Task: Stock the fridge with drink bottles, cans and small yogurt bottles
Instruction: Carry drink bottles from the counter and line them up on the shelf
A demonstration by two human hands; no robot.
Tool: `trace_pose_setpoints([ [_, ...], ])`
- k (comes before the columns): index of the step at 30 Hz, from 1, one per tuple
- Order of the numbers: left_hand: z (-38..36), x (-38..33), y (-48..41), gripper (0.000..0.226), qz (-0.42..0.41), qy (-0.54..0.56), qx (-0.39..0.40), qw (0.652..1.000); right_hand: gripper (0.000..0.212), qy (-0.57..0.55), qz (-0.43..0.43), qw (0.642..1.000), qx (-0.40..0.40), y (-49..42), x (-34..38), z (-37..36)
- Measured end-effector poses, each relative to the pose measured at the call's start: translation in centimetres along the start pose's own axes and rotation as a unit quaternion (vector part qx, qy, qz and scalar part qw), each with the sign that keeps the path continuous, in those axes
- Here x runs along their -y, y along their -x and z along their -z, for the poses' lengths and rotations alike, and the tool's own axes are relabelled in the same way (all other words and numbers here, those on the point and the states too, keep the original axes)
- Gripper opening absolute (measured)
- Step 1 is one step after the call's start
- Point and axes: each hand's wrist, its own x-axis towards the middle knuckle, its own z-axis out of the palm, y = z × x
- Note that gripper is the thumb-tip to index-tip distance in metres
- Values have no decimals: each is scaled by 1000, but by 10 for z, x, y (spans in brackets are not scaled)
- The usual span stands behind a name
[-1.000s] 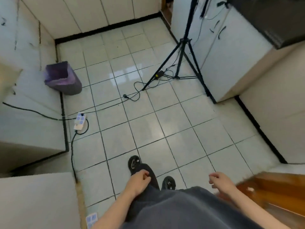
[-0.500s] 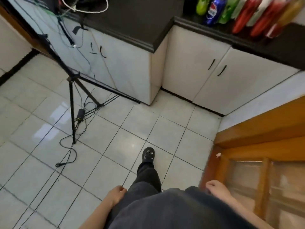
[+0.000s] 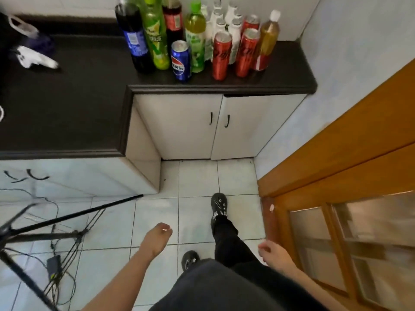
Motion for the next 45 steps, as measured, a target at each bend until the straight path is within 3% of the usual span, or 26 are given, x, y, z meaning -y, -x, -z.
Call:
trace_pose_setpoints([
  [3, -1, -21, -19, 30, -16, -5, 34, 999, 11, -9, -17, 1000, -6, -32, 15, 18],
  [6, 2, -31, -39, 28, 21, 42, 69, 997, 12, 22, -10, 1000, 4, -76, 43, 45],
  [12, 76, -93, -84, 13, 61, 139, -78, 985, 18, 86, 122, 989, 21, -156, 178, 141],
  [15, 128, -148, -108, 14, 4, 173, -149, 974, 18, 37, 211, 977, -20, -169, 261, 185],
  [18, 176, -204, -127, 18, -46, 197, -193, 960, 18, 6, 310, 951, -13, -168, 338, 218],
  [23, 245, -270, -129, 13, -147, 308, -328, 881, 22, -99, 465, 878, -59, -135, 435, 251],
  [27, 298, -302, -136, 12, -219, 338, -462, 790, 20, -76, 563, 800, -194, -119, 492, 276],
  [30, 333, -323, -144, 32, -251, 366, -496, 747, 29, 45, 533, 780, -326, -119, 523, 294],
  [32, 352, -332, -154, 48, -271, 365, -495, 740, 37, 92, 485, 787, -369, -122, 536, 302],
  [36, 377, -345, -179, 63, -323, 319, -480, 750, 53, 160, 409, 818, -371, -142, 548, 303],
  [45, 380, -350, -200, 60, -363, 300, -455, 755, 55, 94, 359, 847, -382, -157, 546, 290],
])
